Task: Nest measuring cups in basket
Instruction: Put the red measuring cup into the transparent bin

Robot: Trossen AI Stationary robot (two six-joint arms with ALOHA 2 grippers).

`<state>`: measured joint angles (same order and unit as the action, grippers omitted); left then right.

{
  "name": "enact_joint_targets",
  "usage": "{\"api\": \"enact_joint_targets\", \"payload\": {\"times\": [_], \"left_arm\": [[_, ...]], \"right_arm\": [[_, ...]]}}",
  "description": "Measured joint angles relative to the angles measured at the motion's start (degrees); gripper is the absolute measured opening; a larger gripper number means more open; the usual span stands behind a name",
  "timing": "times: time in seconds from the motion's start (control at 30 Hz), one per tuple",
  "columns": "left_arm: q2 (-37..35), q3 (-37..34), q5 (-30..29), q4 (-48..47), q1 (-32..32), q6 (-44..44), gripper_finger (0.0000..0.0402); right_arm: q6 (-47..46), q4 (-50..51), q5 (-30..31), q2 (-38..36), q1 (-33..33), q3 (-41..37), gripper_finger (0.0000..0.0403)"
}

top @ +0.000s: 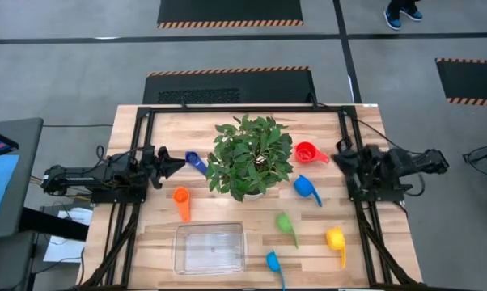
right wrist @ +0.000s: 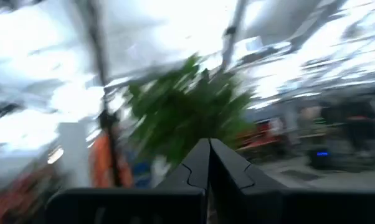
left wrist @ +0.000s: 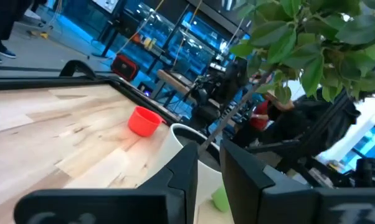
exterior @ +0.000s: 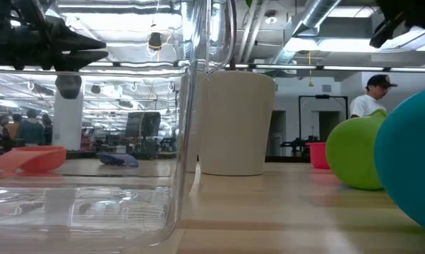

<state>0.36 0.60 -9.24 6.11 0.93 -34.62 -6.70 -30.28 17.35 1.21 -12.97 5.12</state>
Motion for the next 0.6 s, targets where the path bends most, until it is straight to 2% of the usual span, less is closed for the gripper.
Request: {"api": "enact_joint_targets", "payload": {"times": [0.17,0.33,0.47,0.6], "left_arm": [[0.0,0.0,-0.5,-0.6,0.0,-0.5,0.0059],[0.0,0.0,-1.0,-1.6,0.0,0.0,0.0059],[0.0,0.0,-2.0,-3.4,0.0,-0.4,0.0059],[0.0,0.0,-2.0,-3.2,0.0,-0.5,0.0059]], "right_arm": [[8.6,15.7,6.5,2.0,0.0,14.8,0.0023],[8.6,39.1,15.3,11.9,0.0,31.6,0.0018],[-0.4,57.5,24.1,21.5,0.0,42.8,0.0023],[-17.0,76.7,33.5,30.6,1.5,49.7,0.0025]]}}
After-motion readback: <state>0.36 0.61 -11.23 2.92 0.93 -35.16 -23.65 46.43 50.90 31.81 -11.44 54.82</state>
